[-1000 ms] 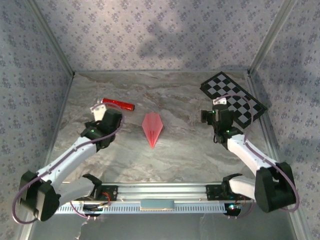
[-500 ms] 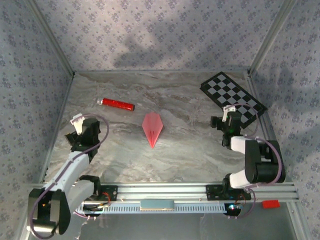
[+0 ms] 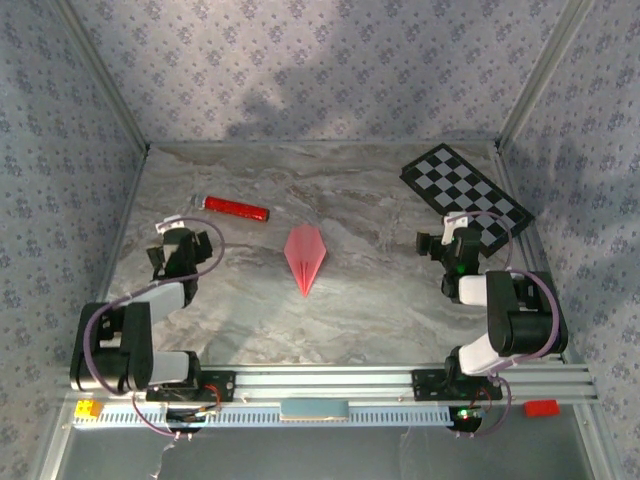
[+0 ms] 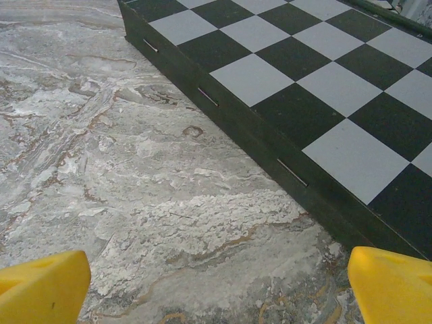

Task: Fold a paper plane with a square sheet of paper (pick it up from the middle)
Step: Reset both arms

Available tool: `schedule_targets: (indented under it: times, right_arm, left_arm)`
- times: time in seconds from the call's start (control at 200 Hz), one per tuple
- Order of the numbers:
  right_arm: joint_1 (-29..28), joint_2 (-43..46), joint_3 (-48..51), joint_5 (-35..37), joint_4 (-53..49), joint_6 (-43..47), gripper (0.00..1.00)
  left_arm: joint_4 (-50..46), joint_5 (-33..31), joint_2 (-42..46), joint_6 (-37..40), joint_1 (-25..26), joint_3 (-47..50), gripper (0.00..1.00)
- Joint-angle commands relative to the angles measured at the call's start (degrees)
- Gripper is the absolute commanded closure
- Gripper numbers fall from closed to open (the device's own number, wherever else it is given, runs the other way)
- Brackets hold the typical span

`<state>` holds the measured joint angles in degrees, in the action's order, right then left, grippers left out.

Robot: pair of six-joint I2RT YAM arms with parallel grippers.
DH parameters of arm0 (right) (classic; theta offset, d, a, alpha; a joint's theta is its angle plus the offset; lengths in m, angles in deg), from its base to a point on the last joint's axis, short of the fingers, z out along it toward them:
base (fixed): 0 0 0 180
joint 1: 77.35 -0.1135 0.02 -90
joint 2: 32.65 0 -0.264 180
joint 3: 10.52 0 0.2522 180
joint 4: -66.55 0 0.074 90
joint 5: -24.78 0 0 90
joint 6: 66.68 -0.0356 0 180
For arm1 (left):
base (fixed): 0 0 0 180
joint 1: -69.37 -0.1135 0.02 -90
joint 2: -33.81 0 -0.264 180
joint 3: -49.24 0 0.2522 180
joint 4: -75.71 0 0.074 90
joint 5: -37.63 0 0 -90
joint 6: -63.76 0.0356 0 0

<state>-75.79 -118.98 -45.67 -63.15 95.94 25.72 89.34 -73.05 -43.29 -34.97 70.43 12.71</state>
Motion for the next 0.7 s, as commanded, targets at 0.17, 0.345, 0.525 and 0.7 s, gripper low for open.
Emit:
schedule_targets:
  times: [0.17, 0.345, 0.525, 0.7]
  right_arm:
    - [0.05, -0.74, -1.33, 0.79, 1.24, -0.72, 0.01]
    - [0.14, -0.66, -1.31, 0.71, 1.23, -0.72, 0.00]
    - [0.11, -0.61, -1.29, 0.72, 1.23, -0.74, 0.00]
    - [0.08, -0.62, -1.29, 0.75, 1.23, -0.72, 0.00]
  left_arm:
    - [20.23, 17.18, -10.42, 9.09, -0.35, -0.13, 0.00]
    - [19.64, 14.08, -10.60, 6.03, -1.75, -0.52, 0.00]
    - [19.82, 13.51, -10.65, 6.16, -1.44, -0.41, 0.00]
    - [19.87, 13.56, -10.66, 6.14, -1.41, -0.42, 0.00]
